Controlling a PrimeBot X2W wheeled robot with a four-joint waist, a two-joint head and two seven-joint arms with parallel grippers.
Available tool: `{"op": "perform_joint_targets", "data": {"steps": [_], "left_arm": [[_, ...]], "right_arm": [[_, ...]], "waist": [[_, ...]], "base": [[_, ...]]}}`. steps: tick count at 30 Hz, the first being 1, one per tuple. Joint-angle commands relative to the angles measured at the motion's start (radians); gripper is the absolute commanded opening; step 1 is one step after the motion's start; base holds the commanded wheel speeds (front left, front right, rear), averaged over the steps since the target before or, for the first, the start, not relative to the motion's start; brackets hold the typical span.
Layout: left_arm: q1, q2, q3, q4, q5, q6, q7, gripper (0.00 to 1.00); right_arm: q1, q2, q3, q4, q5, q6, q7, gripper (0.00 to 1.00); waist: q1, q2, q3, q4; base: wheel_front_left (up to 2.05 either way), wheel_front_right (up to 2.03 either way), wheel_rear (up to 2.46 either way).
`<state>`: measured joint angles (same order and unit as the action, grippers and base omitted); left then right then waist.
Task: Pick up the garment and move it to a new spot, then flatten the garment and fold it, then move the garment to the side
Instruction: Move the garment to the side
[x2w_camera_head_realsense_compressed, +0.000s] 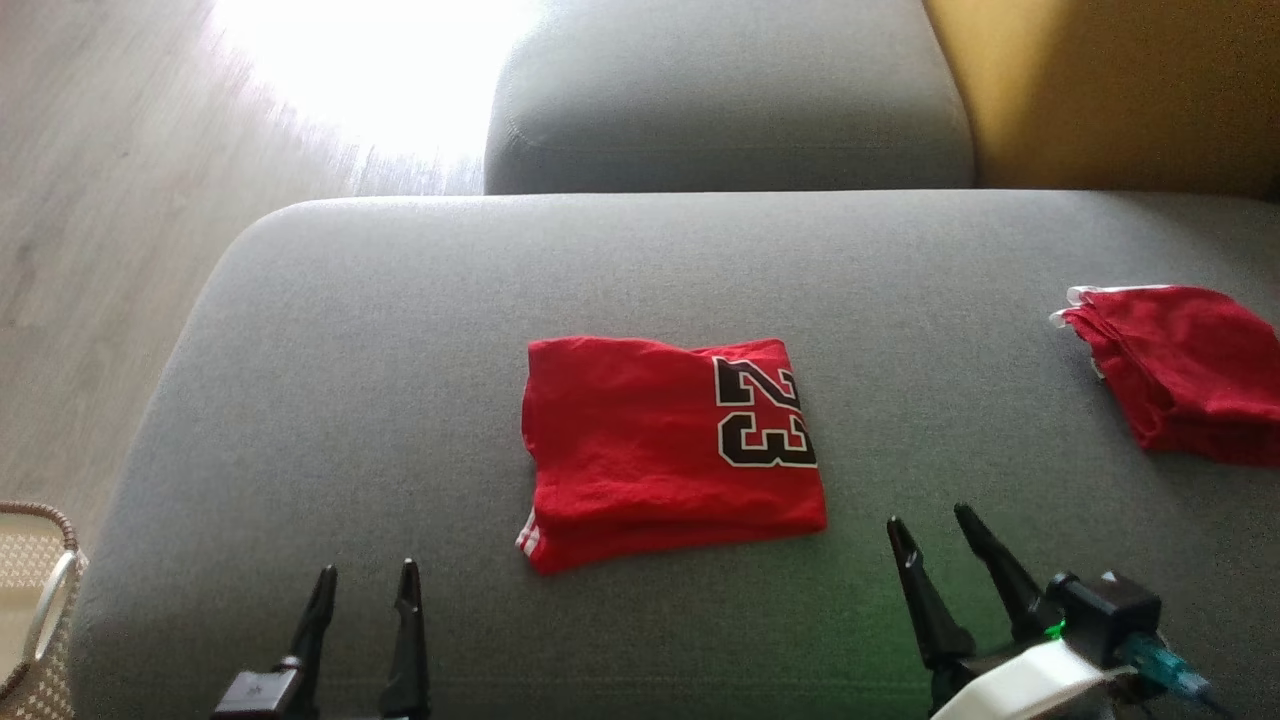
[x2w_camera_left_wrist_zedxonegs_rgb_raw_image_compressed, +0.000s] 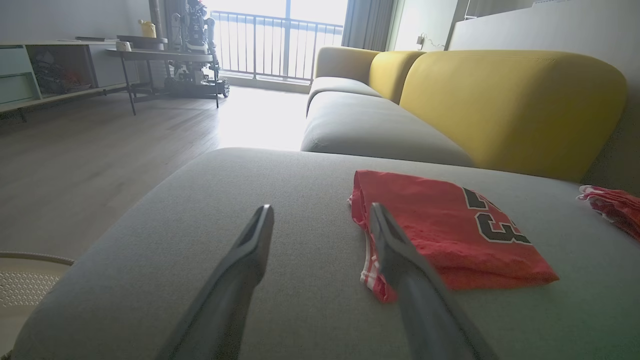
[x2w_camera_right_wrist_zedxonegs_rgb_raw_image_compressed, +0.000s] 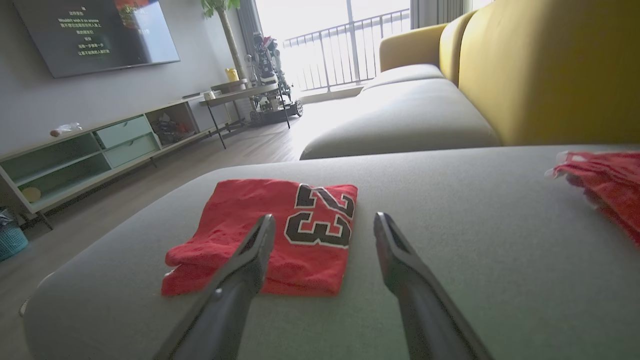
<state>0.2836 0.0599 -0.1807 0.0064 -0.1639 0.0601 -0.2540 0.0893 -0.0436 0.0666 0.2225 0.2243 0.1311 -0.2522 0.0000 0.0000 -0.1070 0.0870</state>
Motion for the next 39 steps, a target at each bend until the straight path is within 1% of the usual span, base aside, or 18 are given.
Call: {"op": "perform_joint_targets", "data": {"steps": [1,2,4,9,12,18,22,26,31,39], "left_arm": [[-0.034,-0.010,0.030,-0.026,0.005,-0.008,-0.008,1.00],[-0.035,-0.010,0.028,-0.025,0.006,-0.008,-0.008,1.00],[-0.040,-0.010,0.023,-0.022,0.009,-0.009,-0.008,1.00],[-0.050,-0.010,-0.004,-0.019,0.024,-0.012,-0.008,1.00],[-0.055,-0.010,-0.018,-0.019,0.032,-0.016,-0.008,1.00],[-0.071,-0.010,-0.047,-0.019,0.042,-0.023,-0.008,1.00],[-0.099,-0.010,-0.070,-0.020,0.040,-0.024,-0.008,1.00],[-0.130,-0.010,-0.096,-0.017,0.034,-0.020,-0.008,1.00],[-0.157,-0.010,-0.112,-0.007,0.026,-0.013,-0.008,1.00],[-0.189,-0.010,-0.133,-0.022,0.024,-0.010,-0.008,1.00]], "right_arm": [[-0.027,-0.007,0.021,-0.016,0.011,0.000,-0.009,1.00],[-0.030,-0.007,0.020,-0.004,0.021,0.000,-0.009,1.00],[-0.043,-0.007,0.018,0.034,0.086,0.000,-0.009,1.00],[-0.133,-0.007,0.017,0.191,0.209,0.000,-0.008,1.00],[-0.209,-0.007,0.020,0.283,0.281,0.000,0.024,1.00],[-0.362,-0.007,0.011,0.440,0.419,0.000,0.147,1.00],[-0.467,-0.009,-0.030,0.532,0.510,0.000,0.262,1.00],[-0.551,-0.037,-0.051,0.596,0.557,0.000,0.341,1.00],[-0.617,-0.060,-0.049,0.644,0.599,0.000,0.410,1.00],[-0.677,-0.088,-0.023,0.709,0.629,0.000,0.453,1.00]], "waist": [[0.0000,0.0000,0.001,0.005],[0.0000,0.0000,0.003,0.009],[0.0000,0.0000,0.007,0.020],[0.0000,0.0000,0.019,0.058],[0.0000,0.0000,0.032,0.083],[0.0000,0.0000,0.076,0.129],[0.0000,0.0000,0.130,0.153],[0.0000,0.0000,0.167,0.173],[0.0000,0.0000,0.190,0.183],[0.0000,0.0000,0.223,0.194]], "base": [[0.00,0.00,0.00],[0.00,0.00,0.00],[0.00,0.00,0.00],[0.00,0.00,0.00],[0.00,0.00,0.00],[0.00,0.00,0.00],[0.00,0.00,0.00],[0.00,0.00,0.00],[0.00,0.00,0.00],[0.00,0.00,0.00]]}}
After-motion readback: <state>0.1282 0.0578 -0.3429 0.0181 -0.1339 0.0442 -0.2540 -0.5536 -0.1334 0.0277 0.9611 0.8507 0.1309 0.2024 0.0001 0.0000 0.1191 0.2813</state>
